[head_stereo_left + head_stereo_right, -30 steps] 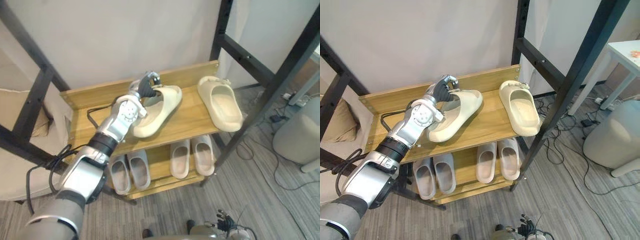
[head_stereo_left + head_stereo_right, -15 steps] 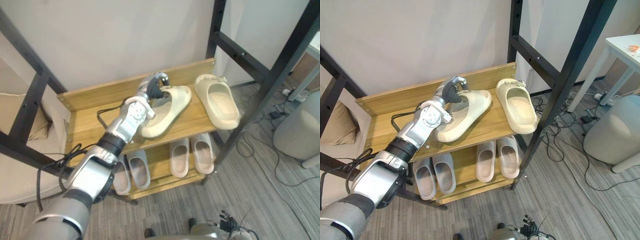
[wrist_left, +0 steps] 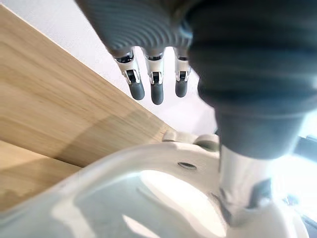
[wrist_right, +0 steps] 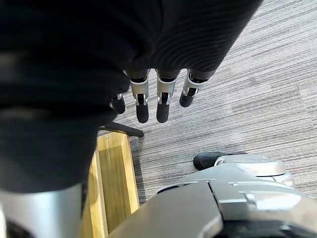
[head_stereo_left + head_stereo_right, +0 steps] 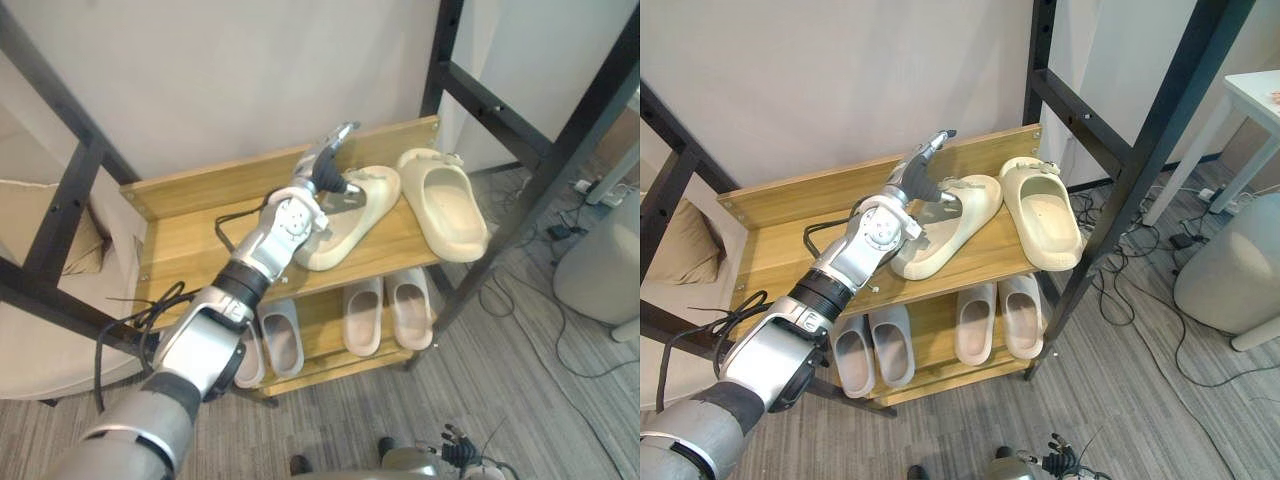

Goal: Organize the slippers on the shoe rack

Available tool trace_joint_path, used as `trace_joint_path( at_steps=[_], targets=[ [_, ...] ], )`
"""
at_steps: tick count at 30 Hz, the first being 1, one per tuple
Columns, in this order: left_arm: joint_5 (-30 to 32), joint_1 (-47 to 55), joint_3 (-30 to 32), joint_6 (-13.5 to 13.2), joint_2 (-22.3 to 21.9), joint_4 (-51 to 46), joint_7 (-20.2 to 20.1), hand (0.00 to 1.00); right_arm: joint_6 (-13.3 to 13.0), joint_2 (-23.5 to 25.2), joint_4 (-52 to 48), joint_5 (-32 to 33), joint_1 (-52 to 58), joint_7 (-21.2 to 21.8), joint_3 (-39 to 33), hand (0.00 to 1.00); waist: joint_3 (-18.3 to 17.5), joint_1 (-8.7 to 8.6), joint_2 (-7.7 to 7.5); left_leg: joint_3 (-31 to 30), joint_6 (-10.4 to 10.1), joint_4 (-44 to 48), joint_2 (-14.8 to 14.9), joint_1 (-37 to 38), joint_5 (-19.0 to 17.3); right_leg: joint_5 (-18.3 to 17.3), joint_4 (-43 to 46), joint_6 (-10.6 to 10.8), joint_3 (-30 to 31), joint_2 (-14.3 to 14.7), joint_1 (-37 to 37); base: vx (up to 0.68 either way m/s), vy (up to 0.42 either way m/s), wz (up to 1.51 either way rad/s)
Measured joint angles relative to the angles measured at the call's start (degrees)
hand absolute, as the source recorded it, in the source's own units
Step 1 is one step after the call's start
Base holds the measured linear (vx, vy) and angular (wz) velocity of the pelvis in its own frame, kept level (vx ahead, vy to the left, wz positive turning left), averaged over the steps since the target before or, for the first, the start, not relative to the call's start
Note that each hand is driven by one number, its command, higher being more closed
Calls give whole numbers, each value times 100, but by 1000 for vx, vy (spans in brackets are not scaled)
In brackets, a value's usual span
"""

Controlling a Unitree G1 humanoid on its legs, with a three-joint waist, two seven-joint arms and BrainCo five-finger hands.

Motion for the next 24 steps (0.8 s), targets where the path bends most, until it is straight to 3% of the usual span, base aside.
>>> trace_joint_path(
  at_steps=[8,12,24],
  targets=[
    [-137,27,30,0,-33,-92,6,0,12,-2,9,0,0,-9,42,0,1,30,-2,-113,7,0,-7,17,9,0,-33,0,-105,-5,89,-22,-10,7],
    [-439,241,77,-10,-32,-666,9,0,59,-3,23,-1,1,-12,56,0,2,89,-4,-193,10,-1,-15,38,10,0,-64,0,-207,-10,170,-9,-11,10],
    [-1735,2075,673,-219,-33,-2470,103,0,115,-11,43,-22,29,-44,216,0,27,365,-107,-399,39,-3,-44,104,38,-44,-77,46,-429,-65,349,-15,-6,9]
  ],
)
